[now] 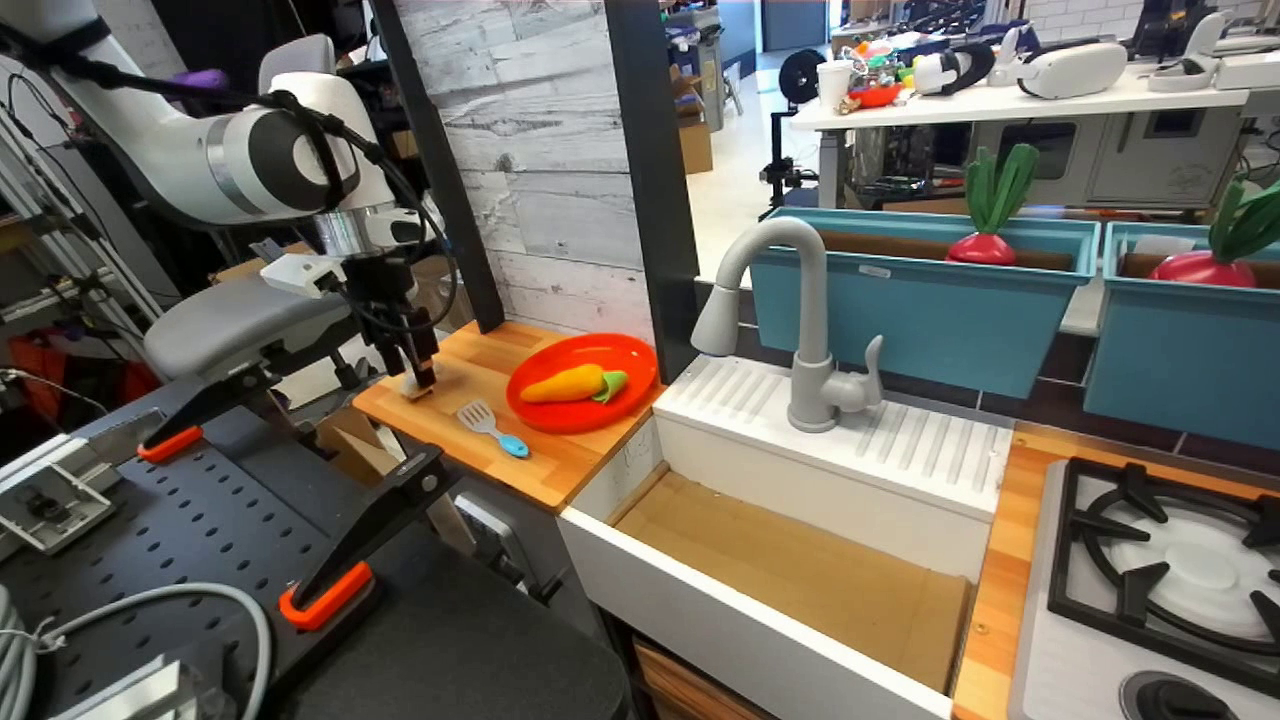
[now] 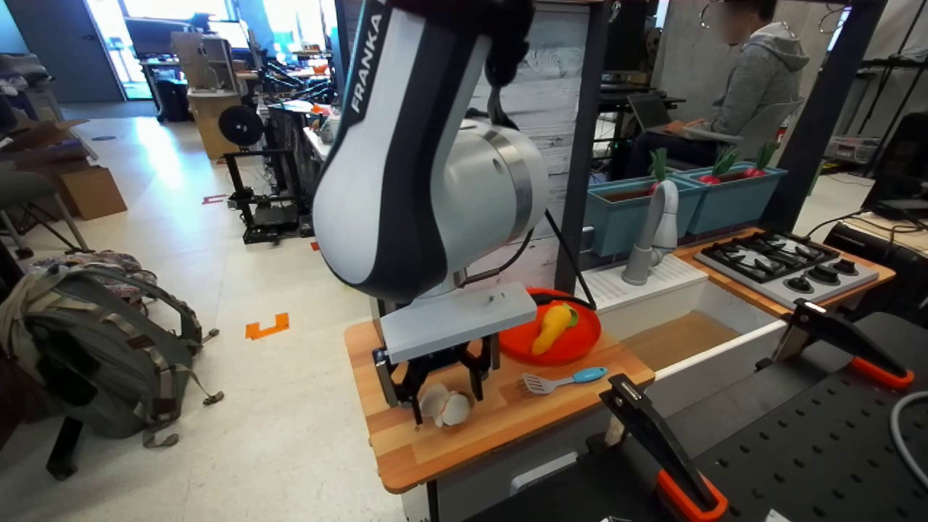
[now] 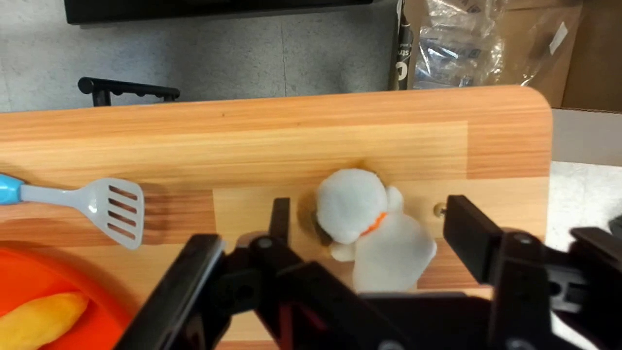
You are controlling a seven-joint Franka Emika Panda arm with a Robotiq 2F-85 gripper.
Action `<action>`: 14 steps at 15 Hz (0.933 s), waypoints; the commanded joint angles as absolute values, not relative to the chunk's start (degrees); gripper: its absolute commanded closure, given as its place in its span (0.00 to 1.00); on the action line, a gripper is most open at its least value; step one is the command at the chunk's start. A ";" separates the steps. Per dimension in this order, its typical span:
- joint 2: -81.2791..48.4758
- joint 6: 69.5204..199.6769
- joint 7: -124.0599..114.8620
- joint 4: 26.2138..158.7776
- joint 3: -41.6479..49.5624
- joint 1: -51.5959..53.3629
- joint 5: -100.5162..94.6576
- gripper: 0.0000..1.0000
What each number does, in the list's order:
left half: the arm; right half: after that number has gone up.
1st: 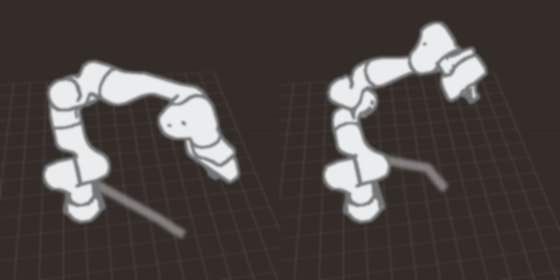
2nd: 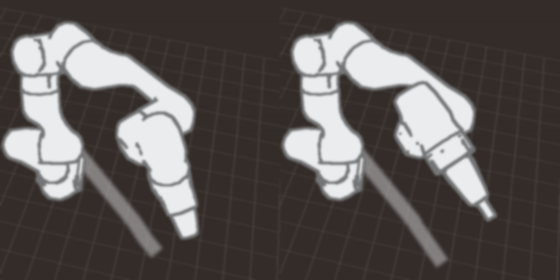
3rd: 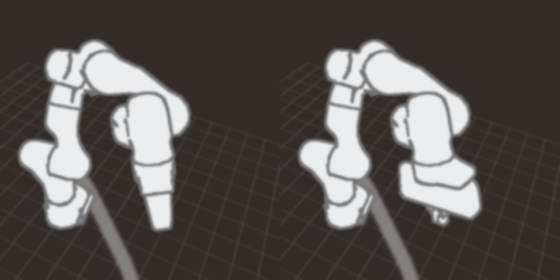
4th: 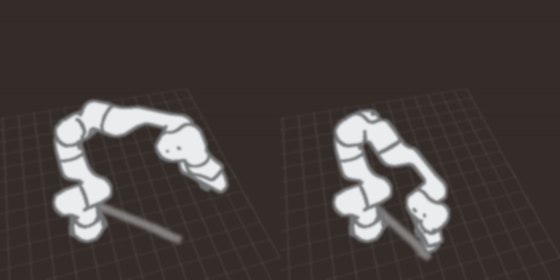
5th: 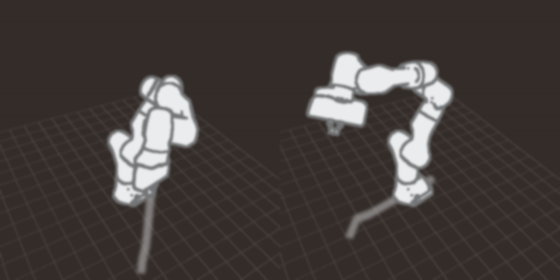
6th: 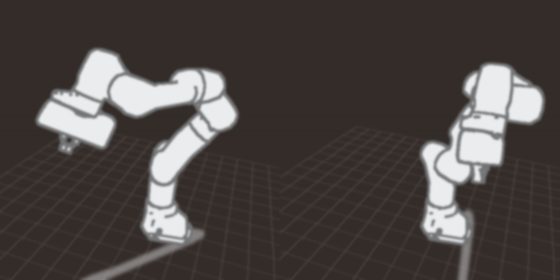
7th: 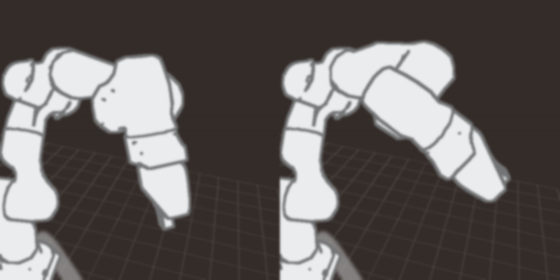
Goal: Move the white plush toy backwards
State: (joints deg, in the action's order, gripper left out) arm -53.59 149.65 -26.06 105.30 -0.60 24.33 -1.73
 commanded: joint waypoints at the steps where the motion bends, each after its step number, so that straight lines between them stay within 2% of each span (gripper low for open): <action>1: -55.05 149.22 -27.25 103.28 1.23 25.88 -1.76 0.51; 6: -54.28 149.84 -26.52 105.10 1.18 25.92 -2.10 0.88; 8: -52.43 150.64 -25.10 107.32 0.19 25.08 -1.95 0.98; 14: -45.02 155.52 -23.31 114.96 -0.33 23.24 -1.16 0.96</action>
State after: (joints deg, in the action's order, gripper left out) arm -50.43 151.85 -24.54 109.29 -0.07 24.38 -1.80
